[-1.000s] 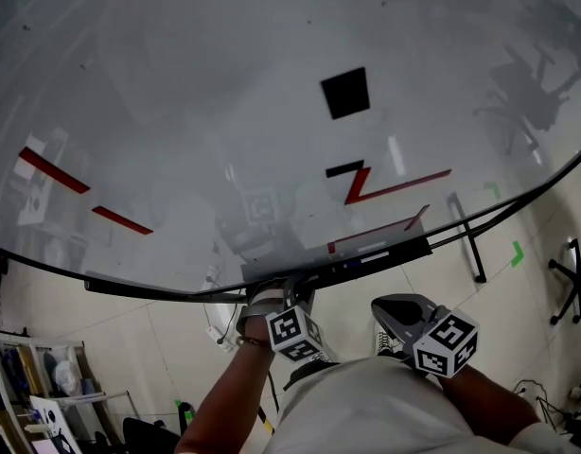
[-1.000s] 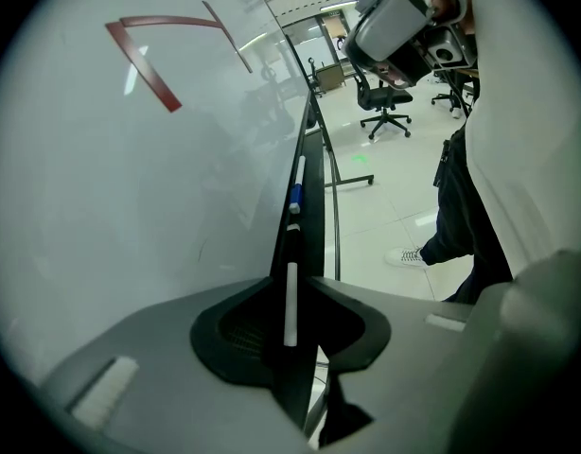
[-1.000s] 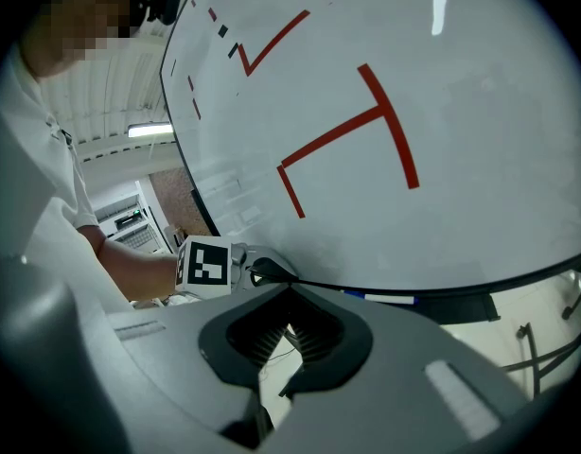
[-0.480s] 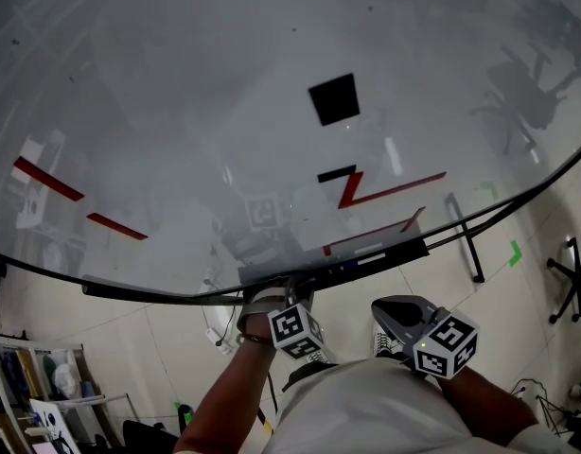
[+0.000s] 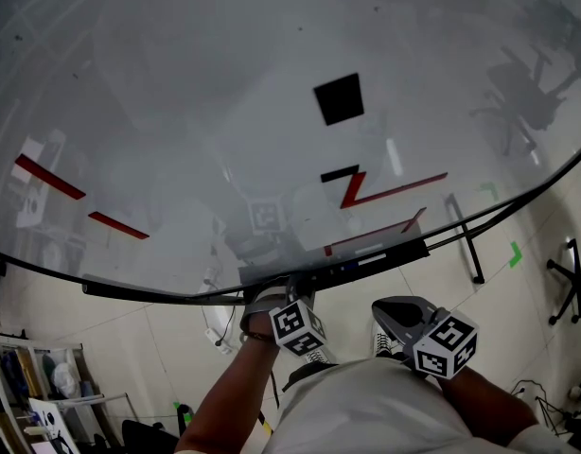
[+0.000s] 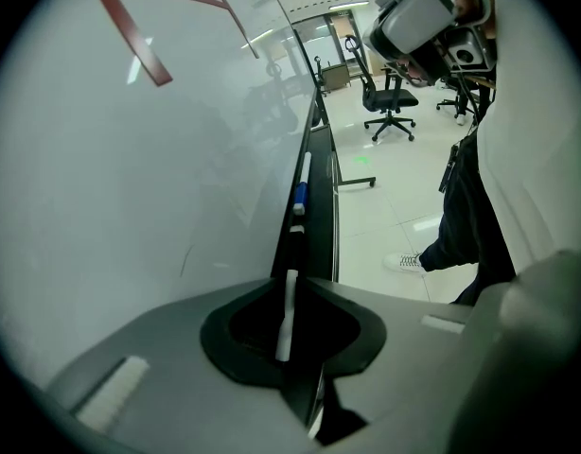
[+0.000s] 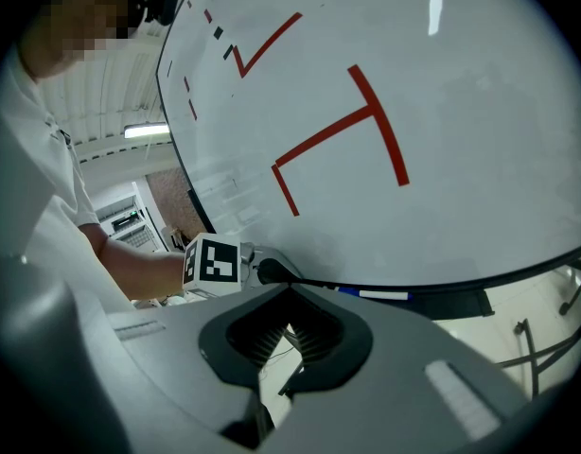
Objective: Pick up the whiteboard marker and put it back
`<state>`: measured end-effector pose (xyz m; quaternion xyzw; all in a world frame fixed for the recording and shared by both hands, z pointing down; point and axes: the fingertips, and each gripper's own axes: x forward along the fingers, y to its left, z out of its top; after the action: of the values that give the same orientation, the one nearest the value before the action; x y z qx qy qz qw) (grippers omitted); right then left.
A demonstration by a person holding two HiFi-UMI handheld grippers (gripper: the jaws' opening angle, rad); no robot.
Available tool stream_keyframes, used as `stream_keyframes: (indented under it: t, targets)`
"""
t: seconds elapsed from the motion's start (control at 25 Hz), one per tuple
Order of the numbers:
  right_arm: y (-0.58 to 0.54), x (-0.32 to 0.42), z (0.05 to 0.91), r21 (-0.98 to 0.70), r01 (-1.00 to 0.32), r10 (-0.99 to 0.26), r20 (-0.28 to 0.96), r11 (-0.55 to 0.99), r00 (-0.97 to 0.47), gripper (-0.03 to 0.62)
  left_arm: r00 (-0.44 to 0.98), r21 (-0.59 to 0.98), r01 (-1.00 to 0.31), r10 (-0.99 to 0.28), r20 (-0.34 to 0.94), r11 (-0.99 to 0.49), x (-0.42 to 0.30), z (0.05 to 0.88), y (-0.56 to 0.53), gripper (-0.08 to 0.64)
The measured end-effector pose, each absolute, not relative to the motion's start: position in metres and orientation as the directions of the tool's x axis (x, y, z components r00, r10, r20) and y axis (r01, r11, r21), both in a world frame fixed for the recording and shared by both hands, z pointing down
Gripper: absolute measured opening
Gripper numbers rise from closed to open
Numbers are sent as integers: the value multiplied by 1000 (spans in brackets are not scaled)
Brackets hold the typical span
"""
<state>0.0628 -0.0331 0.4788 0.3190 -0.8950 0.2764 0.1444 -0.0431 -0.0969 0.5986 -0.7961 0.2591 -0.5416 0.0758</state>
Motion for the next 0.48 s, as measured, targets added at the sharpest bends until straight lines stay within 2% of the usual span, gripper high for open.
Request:
stream_keyframes:
  t: [0.48]
  targets:
    - [-34, 61, 477, -398, -648, -485, 439, 649, -756, 2, 344, -370, -429, -528, 777, -824, -42, 577, -91, 54]
